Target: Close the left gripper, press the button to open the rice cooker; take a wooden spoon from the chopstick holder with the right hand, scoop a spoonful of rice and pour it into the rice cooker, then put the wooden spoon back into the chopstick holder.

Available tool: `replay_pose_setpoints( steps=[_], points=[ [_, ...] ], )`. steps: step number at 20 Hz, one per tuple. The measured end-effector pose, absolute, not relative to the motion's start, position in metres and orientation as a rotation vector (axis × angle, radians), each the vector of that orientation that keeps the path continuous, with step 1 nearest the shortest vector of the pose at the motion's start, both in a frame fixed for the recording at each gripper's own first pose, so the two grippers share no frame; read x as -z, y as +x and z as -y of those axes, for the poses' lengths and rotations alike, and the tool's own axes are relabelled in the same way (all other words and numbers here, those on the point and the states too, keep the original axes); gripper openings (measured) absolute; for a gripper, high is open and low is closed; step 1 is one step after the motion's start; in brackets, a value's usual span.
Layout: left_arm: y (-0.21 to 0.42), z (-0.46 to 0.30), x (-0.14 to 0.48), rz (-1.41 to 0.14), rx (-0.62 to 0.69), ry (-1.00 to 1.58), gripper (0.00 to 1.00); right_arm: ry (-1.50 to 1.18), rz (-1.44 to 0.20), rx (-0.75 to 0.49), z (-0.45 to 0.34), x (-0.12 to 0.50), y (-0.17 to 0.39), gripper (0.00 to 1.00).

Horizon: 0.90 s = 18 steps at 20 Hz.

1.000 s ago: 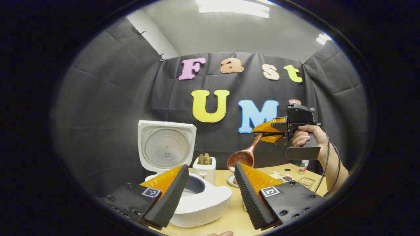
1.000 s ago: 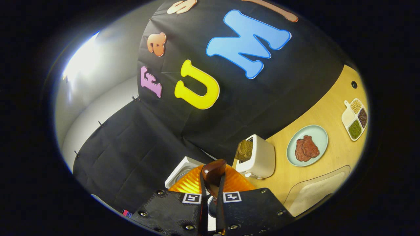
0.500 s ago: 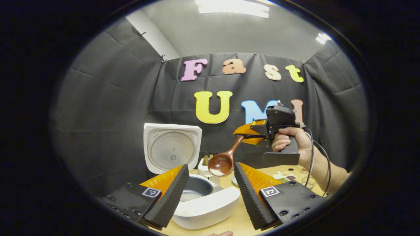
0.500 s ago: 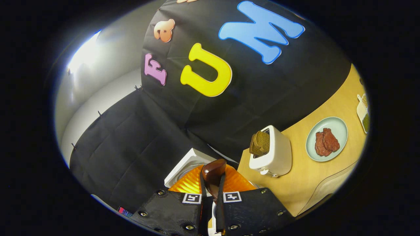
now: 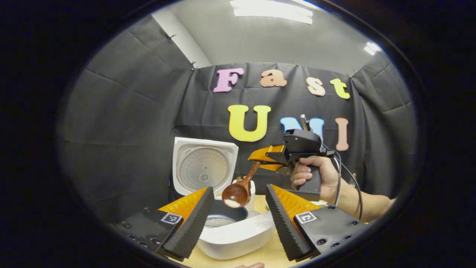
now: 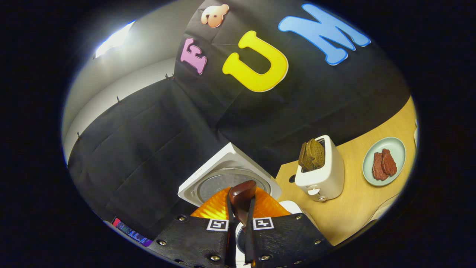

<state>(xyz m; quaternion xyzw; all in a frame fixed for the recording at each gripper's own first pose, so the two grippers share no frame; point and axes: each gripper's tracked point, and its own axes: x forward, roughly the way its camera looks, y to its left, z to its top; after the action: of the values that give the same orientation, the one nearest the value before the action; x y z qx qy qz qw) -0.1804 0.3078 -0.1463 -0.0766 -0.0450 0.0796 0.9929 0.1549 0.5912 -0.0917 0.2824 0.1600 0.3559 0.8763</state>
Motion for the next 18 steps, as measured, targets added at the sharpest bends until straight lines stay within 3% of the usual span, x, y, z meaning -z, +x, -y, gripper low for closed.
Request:
replay_pose_setpoints(
  steps=[18],
  points=[
    [-0.177,-0.295,0.147,0.081,-0.141,-0.122,0.96,0.287,-0.17,-0.742,-0.625,0.096,0.146,0.1]
  ],
)
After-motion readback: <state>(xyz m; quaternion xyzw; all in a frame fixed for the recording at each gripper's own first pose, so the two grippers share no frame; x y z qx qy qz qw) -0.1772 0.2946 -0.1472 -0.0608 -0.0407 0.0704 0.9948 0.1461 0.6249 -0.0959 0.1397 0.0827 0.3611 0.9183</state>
